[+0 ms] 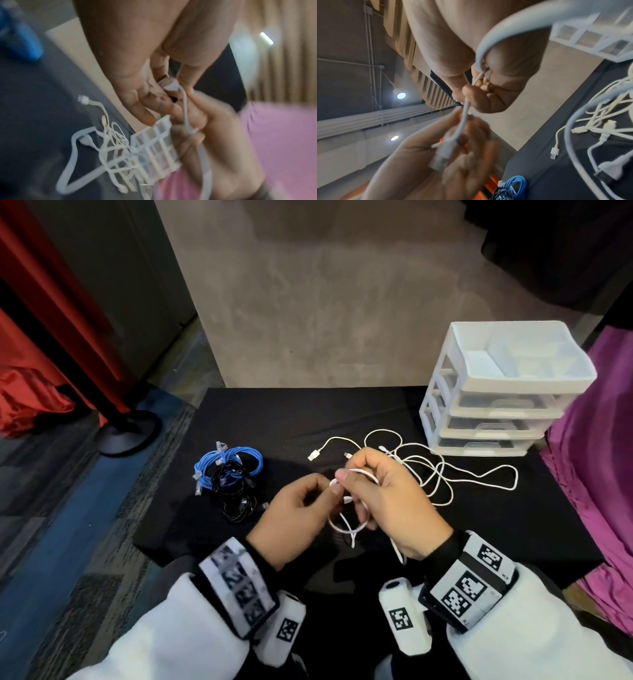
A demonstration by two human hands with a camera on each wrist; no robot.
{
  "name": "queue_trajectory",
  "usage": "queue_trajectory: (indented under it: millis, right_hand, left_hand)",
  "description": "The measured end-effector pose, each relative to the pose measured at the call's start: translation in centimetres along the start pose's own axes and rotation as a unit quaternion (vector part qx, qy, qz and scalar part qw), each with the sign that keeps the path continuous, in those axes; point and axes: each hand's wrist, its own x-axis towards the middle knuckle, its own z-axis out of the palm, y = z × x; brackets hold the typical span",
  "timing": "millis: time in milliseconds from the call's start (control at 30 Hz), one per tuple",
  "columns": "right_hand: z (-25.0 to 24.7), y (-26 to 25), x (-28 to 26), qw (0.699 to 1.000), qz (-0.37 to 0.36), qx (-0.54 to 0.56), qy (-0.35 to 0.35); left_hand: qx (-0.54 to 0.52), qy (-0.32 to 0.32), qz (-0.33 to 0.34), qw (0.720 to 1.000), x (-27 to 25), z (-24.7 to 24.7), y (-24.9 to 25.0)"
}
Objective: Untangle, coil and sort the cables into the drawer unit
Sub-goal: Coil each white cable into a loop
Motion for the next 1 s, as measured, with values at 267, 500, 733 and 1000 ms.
queue_trajectory:
  millis: [267, 500, 733, 1000]
  right_hand:
    - [-0.5, 0.2, -0.2, 0.998, -0.014, 0.050, -0.045]
    - [-1.1, 0.5, 0.1, 0.997, -0.032, 0.055, -0.054]
    - [-1.6, 3.6, 0.1, 0.986, -0.020, -0.163, -0.007]
    - [0.5, 1.4, -2.3, 0.914, -0.165, -0.363, -0.071]
  left_hand:
    - [-0.425, -0.069, -0.180, 0.885, -1.3, -0.6, 2.4]
    - [-0.373, -0.136, -0.169, 0.902, -1.6, -1.2, 3.3]
    - [-0.464, -0.041, -0.068, 0.882, -0.2, -2.7, 4.3]
    - [-0.291, 0.118, 0.019, 0.949, 1.3, -0.9, 2.5]
